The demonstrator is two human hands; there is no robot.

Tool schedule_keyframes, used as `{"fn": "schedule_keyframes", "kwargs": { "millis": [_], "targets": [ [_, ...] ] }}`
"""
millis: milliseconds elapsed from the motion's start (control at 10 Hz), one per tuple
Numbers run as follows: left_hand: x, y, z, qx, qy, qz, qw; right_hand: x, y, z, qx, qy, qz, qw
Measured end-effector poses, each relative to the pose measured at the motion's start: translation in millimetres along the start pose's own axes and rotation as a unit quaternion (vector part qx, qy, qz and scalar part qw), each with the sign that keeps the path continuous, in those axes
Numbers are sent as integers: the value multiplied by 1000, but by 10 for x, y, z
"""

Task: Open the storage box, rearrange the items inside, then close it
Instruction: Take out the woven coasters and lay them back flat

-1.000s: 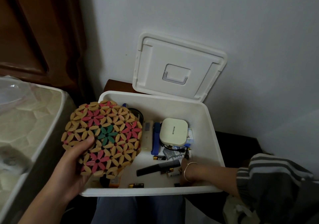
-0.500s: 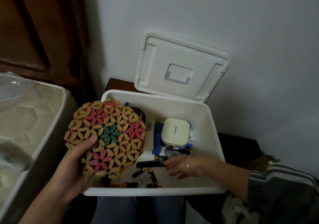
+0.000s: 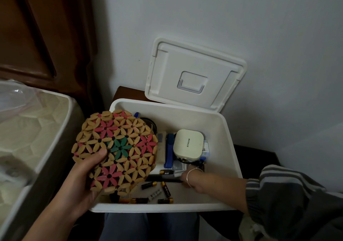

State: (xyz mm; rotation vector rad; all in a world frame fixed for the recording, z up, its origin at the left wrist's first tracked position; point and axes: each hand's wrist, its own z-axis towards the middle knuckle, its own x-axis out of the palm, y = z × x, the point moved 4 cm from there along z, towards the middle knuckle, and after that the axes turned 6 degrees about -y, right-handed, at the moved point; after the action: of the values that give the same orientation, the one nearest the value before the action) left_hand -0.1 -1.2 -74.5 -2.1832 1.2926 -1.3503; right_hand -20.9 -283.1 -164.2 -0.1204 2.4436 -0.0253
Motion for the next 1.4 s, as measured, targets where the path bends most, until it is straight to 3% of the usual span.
{"fn": "schedule_keyframes", "kwargs": {
  "millis": [100,200,300,400,500,600,700,900,1100,1400],
  "targets": [
    [-19,3,11,5,1,15,1000,7,163,40,2,-10,84,996],
    [2,-17,22,-2,10,15,1000,-28,196,5,32,1,329,944],
    [-3,-1,29,-3,14,19,1000,-95,136,-147,-24,81,492,866],
    [-15,-6,31,7,11,24,1000,-215,-116,-236,-114,9,320,940],
    [-12,-2,35,2,14,23,1000,-206,-481,-165,-128,-41,89,987],
    [-6,-8,35,7,10,28,1000,-135,-650,-68,-132,-22,-164,977],
    [-4,3,38,6,15,29,999,-129,-617,-18,-159,-63,-331,928],
    [-27,-1,10,2,20,4,1000,-49,-510,15,-172,-68,-439,879],
    [4,-20,-16,2,5,-4,1000,-1,-509,80,-156,-12,-468,870],
    [1,-29,-32,-1,-4,-6,1000,41,-528,111,-159,-35,-522,838]
  ]
}}
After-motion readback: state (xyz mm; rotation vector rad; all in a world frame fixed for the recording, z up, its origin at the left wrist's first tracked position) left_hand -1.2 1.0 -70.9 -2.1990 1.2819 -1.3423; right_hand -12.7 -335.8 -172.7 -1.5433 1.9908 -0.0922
